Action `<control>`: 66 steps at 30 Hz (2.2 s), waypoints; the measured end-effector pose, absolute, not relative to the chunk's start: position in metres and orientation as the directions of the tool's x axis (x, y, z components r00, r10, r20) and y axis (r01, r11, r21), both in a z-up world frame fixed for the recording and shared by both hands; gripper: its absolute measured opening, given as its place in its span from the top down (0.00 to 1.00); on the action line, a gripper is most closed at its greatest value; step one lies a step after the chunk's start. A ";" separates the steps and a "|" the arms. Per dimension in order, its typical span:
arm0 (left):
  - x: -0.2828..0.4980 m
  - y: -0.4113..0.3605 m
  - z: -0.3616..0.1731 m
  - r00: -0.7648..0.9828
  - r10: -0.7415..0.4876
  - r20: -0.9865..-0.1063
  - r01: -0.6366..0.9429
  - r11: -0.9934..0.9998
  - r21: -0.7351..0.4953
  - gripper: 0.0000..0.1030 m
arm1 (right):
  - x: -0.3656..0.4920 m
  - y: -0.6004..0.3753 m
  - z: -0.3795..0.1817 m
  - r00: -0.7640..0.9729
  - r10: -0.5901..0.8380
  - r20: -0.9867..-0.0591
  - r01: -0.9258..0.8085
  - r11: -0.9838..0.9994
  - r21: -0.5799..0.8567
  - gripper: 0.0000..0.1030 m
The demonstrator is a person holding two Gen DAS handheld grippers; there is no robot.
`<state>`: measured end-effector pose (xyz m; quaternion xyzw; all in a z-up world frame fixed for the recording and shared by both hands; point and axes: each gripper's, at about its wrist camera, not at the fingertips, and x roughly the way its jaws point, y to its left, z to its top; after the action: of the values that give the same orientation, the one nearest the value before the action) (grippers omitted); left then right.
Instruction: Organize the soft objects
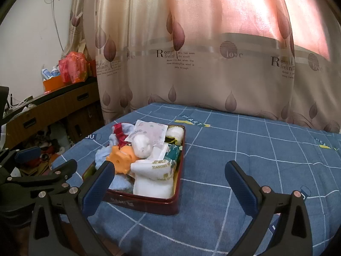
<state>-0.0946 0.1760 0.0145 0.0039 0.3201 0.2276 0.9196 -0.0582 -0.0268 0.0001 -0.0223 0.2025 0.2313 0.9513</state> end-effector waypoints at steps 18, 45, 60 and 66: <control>-0.109 0.166 0.015 0.641 0.465 -0.611 -0.454 0.871 0.186 0.19 | 0.060 -0.229 -0.039 0.729 0.216 -0.650 -0.168 0.976 0.136 0.00; -0.107 0.185 -0.018 0.523 0.378 -0.764 -0.459 0.880 0.122 0.19 | 0.156 -0.336 -0.104 0.597 0.035 -0.802 -0.041 0.999 0.014 0.00; -0.103 0.199 -0.023 0.511 0.373 -0.775 -0.480 0.871 0.103 0.19 | 0.156 -0.335 -0.105 0.596 0.036 -0.802 -0.041 0.999 0.014 0.00; -0.102 0.198 -0.024 0.511 0.362 -0.780 -0.475 0.875 0.095 0.19 | 0.155 -0.335 -0.104 0.596 0.036 -0.802 -0.041 0.999 0.015 0.00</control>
<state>-0.1024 0.1980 -0.0242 -0.0653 0.4319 0.2412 0.8666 0.1553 -0.3348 -0.1044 -0.0027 0.4489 0.0215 0.8933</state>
